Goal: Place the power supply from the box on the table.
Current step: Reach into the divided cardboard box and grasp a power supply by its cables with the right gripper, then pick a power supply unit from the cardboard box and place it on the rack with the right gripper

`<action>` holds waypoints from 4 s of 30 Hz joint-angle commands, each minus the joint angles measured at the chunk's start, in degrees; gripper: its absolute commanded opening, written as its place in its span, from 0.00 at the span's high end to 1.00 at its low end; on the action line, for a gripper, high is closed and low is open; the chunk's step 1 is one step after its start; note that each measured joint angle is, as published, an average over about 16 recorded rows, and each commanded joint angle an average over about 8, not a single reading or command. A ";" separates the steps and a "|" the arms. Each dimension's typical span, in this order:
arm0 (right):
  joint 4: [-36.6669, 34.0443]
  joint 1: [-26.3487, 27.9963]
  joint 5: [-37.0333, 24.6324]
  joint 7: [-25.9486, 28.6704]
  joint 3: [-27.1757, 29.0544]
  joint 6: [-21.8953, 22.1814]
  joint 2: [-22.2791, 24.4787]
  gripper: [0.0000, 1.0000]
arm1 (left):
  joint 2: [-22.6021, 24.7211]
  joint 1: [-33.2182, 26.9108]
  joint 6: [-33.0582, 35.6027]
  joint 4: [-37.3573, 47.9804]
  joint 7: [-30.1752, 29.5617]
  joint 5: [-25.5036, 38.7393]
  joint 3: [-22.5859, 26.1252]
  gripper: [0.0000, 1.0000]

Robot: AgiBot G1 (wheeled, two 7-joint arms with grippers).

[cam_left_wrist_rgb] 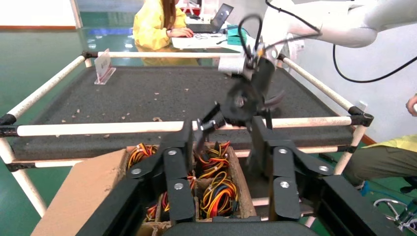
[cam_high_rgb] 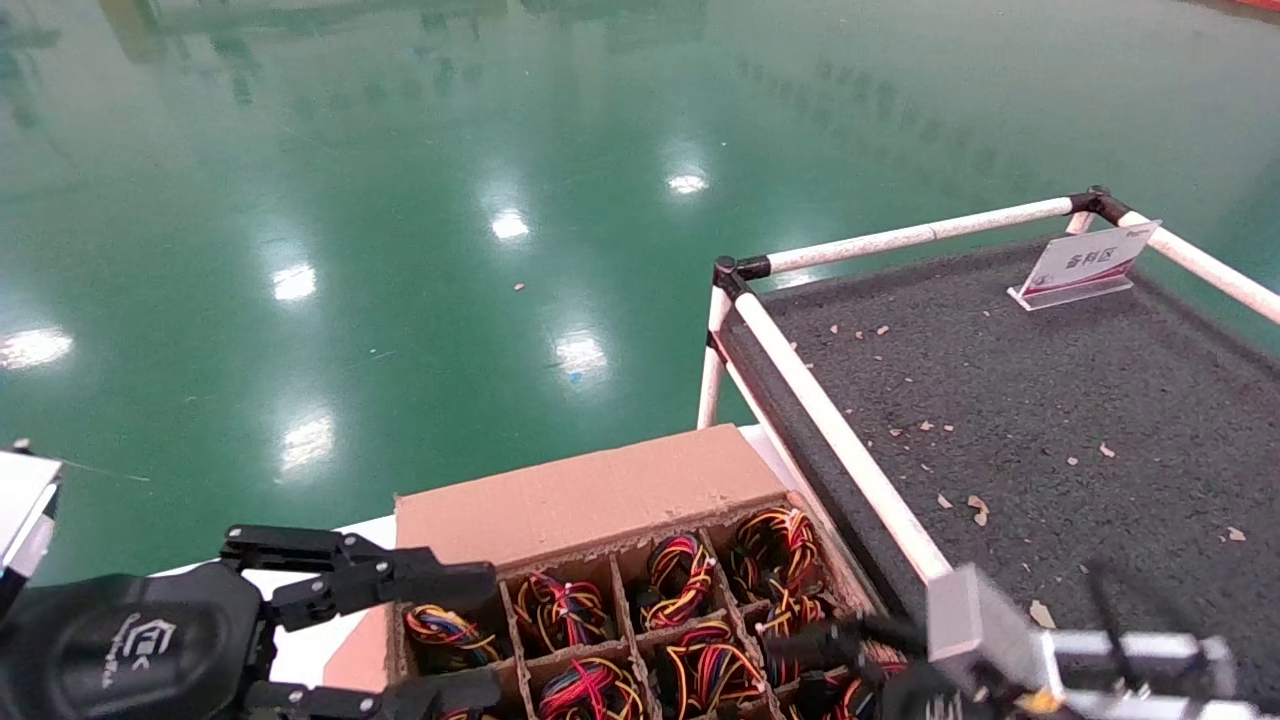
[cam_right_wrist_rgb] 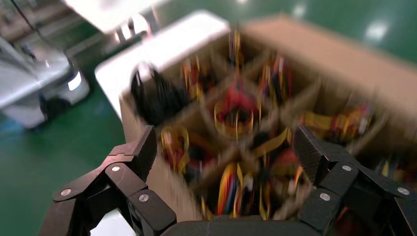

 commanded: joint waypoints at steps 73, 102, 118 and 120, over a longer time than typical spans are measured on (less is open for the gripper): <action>-3.45 2.08 -10.68 23.43 -8.33 5.38 -7.61 1.00 | -0.01 -0.01 -0.01 0.00 0.01 -0.02 0.02 0.00; 2.59 2.54 11.89 33.47 3.14 3.96 -0.04 1.00 | -0.01 -0.01 -0.01 0.00 0.02 -0.02 0.03 0.00; -15.47 25.89 4.76 30.62 2.07 5.23 -9.07 1.00 | -0.01 -0.01 -0.01 0.00 0.02 -0.03 0.04 0.00; -20.40 29.02 3.08 28.90 1.30 5.41 -11.38 1.00 | -0.01 -0.01 -0.01 0.00 0.02 -0.03 0.04 0.00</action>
